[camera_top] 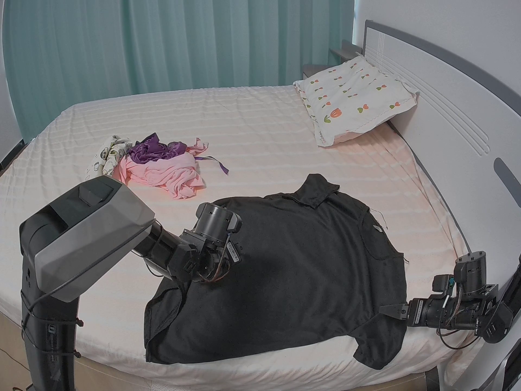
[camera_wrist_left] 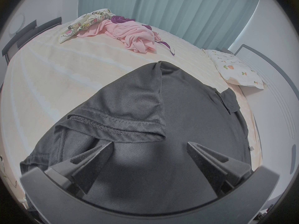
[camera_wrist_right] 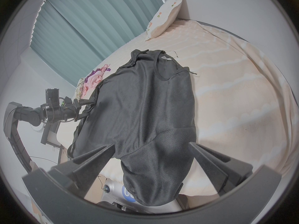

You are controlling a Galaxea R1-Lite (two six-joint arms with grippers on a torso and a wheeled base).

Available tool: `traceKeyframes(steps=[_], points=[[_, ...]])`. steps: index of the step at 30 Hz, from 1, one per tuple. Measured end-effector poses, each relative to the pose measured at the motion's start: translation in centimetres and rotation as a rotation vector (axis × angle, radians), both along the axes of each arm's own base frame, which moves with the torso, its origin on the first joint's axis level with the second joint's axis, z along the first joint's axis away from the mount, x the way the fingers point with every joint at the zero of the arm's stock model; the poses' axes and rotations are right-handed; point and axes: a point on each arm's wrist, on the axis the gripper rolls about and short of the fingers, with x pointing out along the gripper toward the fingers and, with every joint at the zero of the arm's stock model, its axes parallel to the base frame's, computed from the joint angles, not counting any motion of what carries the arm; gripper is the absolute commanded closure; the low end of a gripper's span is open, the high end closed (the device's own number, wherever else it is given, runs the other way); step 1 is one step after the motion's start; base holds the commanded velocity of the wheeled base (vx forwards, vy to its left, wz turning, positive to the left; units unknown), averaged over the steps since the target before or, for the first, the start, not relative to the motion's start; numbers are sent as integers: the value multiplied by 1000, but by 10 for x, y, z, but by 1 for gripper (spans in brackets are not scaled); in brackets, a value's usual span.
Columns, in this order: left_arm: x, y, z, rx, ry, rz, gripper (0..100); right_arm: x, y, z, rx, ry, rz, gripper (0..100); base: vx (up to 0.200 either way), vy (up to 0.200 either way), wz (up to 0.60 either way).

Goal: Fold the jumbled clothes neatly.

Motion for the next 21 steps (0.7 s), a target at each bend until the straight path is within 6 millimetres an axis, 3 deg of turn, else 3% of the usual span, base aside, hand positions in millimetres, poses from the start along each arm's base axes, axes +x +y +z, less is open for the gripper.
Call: traceKeyframes(steps=[10,21], points=[[21,23,-1,34,-40,88,0,-1,0,-1,-3,6,1,0,0,0,0],[63,89,23,-23,-180,261,0,-2,0,-2,-6,11,3,0,0,0,0]])
